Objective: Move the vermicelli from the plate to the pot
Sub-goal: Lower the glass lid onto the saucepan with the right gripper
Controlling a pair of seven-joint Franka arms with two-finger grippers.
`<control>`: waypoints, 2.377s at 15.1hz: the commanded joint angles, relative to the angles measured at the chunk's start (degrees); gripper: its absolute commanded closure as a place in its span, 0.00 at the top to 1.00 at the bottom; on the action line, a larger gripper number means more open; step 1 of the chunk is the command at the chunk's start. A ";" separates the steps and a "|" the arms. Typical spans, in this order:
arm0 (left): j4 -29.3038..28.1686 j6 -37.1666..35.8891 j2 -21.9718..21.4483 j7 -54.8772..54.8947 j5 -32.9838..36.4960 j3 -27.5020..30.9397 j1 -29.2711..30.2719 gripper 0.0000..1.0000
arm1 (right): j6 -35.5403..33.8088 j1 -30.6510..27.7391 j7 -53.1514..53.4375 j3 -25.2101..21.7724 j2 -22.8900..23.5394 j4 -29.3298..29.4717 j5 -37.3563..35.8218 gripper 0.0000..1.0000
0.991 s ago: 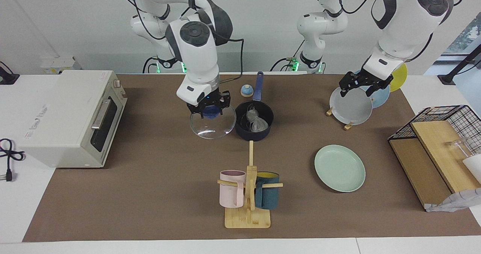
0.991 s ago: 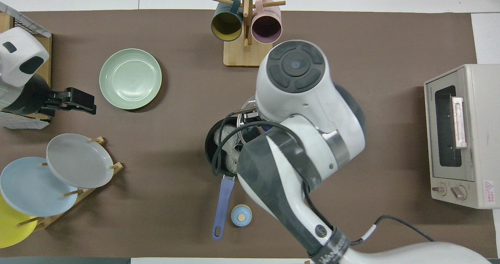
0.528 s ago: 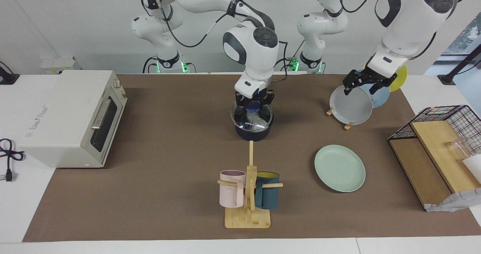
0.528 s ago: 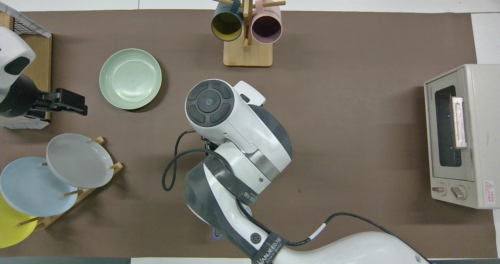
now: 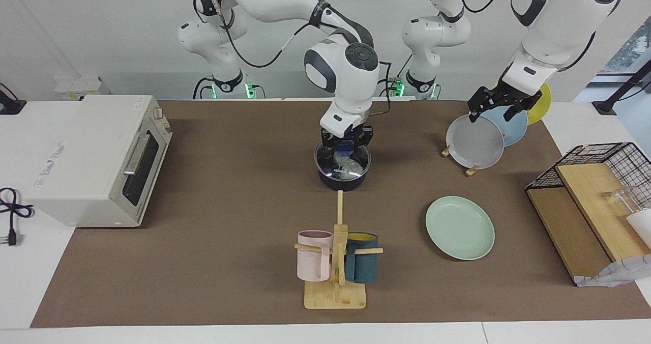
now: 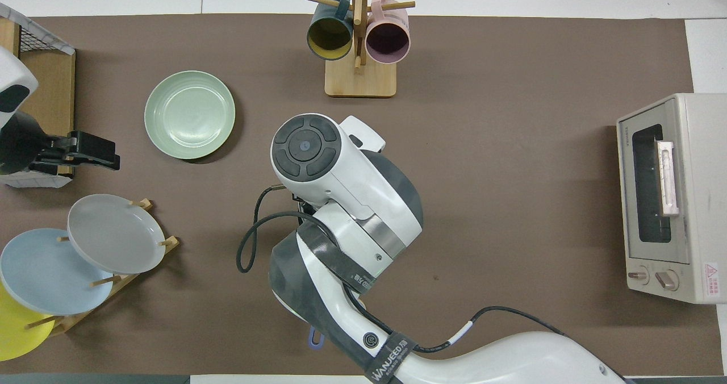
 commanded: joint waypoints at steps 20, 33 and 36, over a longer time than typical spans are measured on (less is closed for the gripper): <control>-0.25 -0.58 -1.16 0.63 2.05 -0.64 -0.60 1.00 | 0.63 0.69 2.04 0.22 -0.87 -3.98 -0.65 0.00; -0.51 -0.93 -1.51 0.28 2.05 -0.29 -0.52 1.00 | -0.07 -0.01 2.48 0.22 -0.87 -3.81 0.31 0.00; -0.51 -0.93 -1.51 0.28 2.05 -0.29 -0.52 1.00 | -1.39 -0.19 2.48 0.22 -0.78 -2.85 0.49 0.00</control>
